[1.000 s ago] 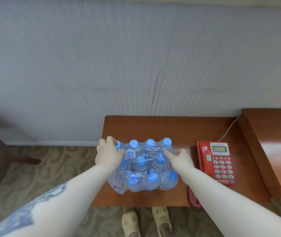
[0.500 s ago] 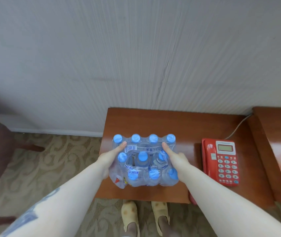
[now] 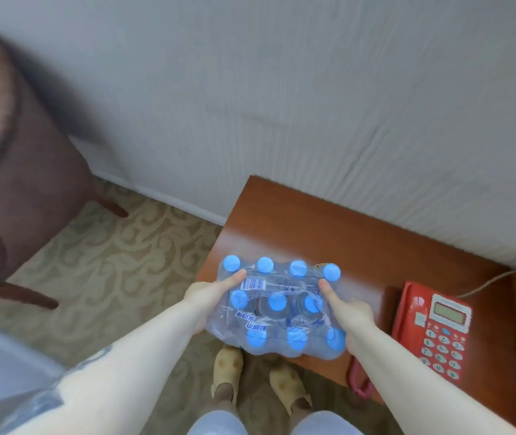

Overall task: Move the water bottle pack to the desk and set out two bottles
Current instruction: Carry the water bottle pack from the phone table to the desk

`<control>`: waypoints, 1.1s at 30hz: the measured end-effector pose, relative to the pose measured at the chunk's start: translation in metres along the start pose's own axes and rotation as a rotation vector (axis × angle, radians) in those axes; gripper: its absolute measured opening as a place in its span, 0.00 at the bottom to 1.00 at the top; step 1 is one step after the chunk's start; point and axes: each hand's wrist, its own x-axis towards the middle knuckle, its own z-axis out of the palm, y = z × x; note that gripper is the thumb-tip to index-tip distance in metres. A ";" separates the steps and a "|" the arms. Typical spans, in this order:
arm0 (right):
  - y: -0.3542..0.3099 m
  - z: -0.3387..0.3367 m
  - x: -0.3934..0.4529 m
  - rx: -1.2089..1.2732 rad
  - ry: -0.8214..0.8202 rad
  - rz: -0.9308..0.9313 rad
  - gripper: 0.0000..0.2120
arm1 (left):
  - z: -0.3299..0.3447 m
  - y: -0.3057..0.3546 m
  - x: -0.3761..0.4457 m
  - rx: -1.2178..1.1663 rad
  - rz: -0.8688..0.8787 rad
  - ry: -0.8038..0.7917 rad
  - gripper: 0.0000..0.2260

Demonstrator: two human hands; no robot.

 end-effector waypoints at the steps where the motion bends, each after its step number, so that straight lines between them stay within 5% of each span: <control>1: 0.000 0.001 -0.002 -0.040 -0.032 -0.014 0.31 | -0.004 -0.014 -0.010 -0.084 -0.015 0.055 0.49; 5: -0.007 0.028 -0.030 -0.227 -0.194 -0.101 0.30 | -0.027 -0.078 -0.062 -0.467 -0.095 0.278 0.38; 12: 0.014 0.086 -0.144 -0.535 -0.638 -0.299 0.25 | -0.057 -0.214 -0.191 -1.058 -0.013 0.506 0.33; 18: 0.068 0.128 -0.284 -0.791 -1.038 -0.341 0.44 | -0.060 -0.319 -0.320 -1.421 0.125 0.815 0.07; 28: 0.283 0.137 -0.489 -1.194 -1.458 -0.430 0.05 | -0.057 -0.553 -0.484 -1.749 0.053 1.379 0.14; 33: 0.397 0.128 -0.581 -1.273 -1.488 -0.362 0.13 | -0.065 -0.657 -0.547 -1.857 0.004 1.519 0.20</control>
